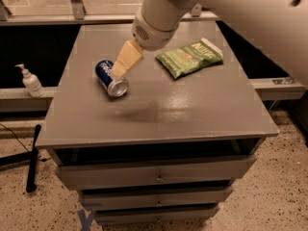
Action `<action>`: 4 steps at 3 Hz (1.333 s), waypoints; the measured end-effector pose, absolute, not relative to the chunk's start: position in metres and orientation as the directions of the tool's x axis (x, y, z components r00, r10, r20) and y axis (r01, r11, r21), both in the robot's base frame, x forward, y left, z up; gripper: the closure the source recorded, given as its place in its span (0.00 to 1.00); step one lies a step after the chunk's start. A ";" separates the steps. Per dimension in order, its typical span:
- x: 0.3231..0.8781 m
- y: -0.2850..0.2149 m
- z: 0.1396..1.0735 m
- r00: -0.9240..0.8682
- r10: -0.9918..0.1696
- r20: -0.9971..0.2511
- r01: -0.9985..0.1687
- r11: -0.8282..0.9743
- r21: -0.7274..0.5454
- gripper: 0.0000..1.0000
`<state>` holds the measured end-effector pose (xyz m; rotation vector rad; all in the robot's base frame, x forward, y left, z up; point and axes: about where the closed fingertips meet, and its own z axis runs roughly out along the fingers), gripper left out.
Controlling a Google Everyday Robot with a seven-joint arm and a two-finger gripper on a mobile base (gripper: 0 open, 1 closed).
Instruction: Place pepsi can upright
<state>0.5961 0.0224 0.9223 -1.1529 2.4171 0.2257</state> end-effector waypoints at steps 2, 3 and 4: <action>0.604 0.113 0.903 -0.636 -0.641 -0.430 -0.725 0.687 0.049 0.00; 0.605 0.143 0.888 -0.639 -0.656 -0.401 -0.725 0.688 0.028 0.00; 0.616 0.150 0.869 -0.637 -0.683 -0.358 -0.721 0.692 -0.036 0.00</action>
Offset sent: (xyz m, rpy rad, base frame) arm 0.0048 0.1434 -0.0317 0.0439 0.1418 -0.0887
